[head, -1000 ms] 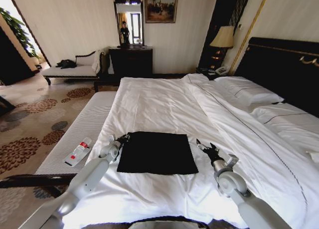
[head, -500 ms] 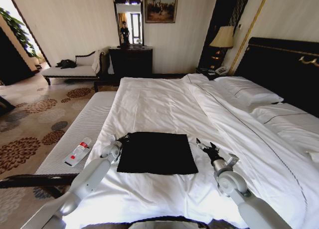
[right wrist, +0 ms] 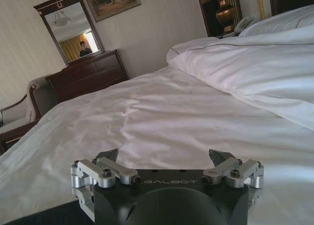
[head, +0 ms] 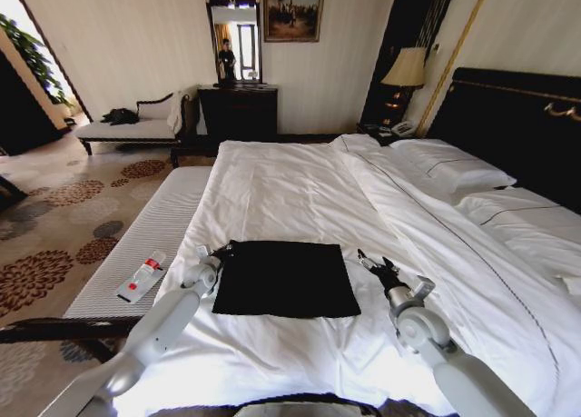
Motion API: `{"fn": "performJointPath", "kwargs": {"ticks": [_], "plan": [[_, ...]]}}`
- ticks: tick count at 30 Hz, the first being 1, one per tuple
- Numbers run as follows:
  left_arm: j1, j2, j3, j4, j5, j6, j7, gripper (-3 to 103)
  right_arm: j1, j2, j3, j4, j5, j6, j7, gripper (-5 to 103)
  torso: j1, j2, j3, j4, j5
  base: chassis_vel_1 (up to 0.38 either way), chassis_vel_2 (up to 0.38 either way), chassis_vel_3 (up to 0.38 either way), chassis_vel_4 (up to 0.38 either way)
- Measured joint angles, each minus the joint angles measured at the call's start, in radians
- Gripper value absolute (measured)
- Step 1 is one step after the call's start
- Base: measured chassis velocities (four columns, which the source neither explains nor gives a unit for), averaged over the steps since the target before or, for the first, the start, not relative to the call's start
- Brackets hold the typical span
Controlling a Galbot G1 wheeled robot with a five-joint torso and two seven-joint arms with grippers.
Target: Fold the clothes on the bed.
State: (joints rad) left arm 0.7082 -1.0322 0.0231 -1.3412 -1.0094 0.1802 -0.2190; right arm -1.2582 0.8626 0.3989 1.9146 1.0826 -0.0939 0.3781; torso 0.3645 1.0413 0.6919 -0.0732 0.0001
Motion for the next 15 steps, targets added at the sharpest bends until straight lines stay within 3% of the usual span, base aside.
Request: {"fn": "performJointPath", "kwargs": {"ticks": [2,4,6,9,10,15], "plan": [[0.001,0.008,0.005,-0.019,0.001,0.000,-0.013,2,0.110,-0.022,-0.037,-0.040,0.147,-0.061,0.001,100,0.000,0.000,0.000,0.0002,-0.0001,0.000,0.000,0.000,0.000],[0.001,0.009,0.006,-0.023,0.002,-0.001,-0.016,2,0.144,-0.027,-0.049,-0.054,0.198,-0.085,-0.002,100,0.000,0.000,0.000,0.0003,-0.0002,0.000,0.000,0.000,0.000],[0.003,0.010,0.011,-0.037,0.007,-0.006,-0.026,2,0.241,-0.037,-0.098,-0.111,0.341,-0.167,-0.016,100,0.000,0.000,0.000,0.0003,-0.0002,0.000,0.000,0.000,0.000],[0.003,0.010,0.016,-0.043,0.013,-0.010,-0.028,2,0.288,-0.038,-0.131,-0.161,0.398,-0.211,-0.037,100,0.000,0.000,0.000,0.0004,-0.0002,0.000,0.000,0.000,0.000],[0.003,0.010,0.023,-0.046,0.030,-0.016,-0.028,2,0.323,-0.039,-0.165,-0.225,0.416,-0.238,-0.091,100,0.000,0.000,0.000,0.0004,0.0001,0.000,0.000,0.000,0.000],[-0.010,0.005,0.052,-0.040,0.068,-0.035,-0.014,2,0.361,-0.030,-0.201,-0.348,0.397,-0.273,-0.175,100,0.000,0.000,0.000,0.0003,0.0000,0.000,0.000,0.000,0.000]]}}
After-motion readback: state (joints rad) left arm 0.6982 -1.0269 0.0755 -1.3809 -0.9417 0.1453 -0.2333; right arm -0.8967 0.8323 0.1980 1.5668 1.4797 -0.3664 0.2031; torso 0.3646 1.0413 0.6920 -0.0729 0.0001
